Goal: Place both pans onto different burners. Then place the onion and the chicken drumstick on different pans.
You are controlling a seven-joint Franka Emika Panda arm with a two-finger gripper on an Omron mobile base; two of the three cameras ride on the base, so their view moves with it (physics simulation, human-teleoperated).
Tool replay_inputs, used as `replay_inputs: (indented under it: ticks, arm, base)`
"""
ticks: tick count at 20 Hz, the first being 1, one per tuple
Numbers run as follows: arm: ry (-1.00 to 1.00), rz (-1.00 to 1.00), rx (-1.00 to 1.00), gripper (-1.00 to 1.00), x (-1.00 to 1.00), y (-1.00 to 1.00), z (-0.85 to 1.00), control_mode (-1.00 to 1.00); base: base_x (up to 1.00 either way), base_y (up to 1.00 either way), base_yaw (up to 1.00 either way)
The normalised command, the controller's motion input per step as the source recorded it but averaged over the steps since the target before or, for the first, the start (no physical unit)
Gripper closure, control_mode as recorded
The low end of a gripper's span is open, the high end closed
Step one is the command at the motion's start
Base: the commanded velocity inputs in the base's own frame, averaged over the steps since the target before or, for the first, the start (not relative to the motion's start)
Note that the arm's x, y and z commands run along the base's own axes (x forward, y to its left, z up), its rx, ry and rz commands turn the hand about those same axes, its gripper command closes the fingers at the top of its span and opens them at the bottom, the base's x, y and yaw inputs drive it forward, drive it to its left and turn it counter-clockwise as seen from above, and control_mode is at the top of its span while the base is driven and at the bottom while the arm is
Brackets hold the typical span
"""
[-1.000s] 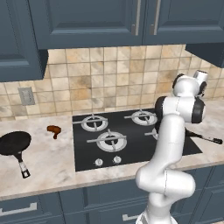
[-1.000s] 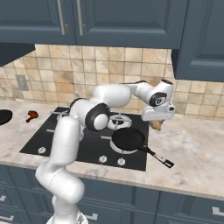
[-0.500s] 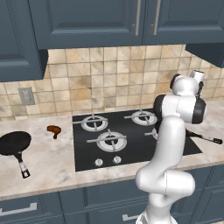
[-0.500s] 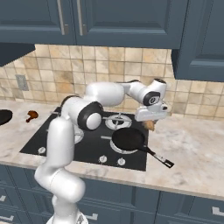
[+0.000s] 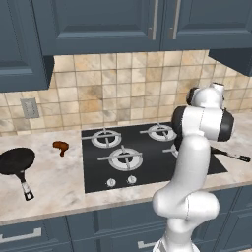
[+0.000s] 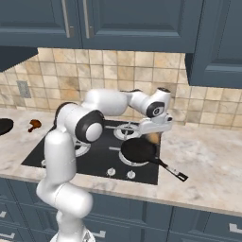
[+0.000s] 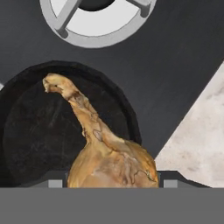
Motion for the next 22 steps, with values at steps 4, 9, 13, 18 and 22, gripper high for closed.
replay_inputs:
  ticks: [4,9,13,18,22]
  arm:
    - [0.0,0.06,0.0,1.0,-0.22,0.25,0.0,-1.0]
    - [0.0,0.06,-0.01,1.0,-0.13,0.29,-0.05,-1.0]
    - [0.0,0.06,-0.01,1.0,-0.09,0.28,-0.08,-1.0]
    - [0.0,0.05,-0.02,1.0,0.0,0.27,-0.17,-1.0]
    - [0.0,0.05,-0.01,1.0,0.0,0.18,-0.21,-1.0]
  base:
    - [0.0,0.0,0.0]
    - [0.0,0.0,0.0]
    - [0.0,0.0,0.0]
    - [0.0,0.0,0.0]
    - [0.0,0.0,0.0]
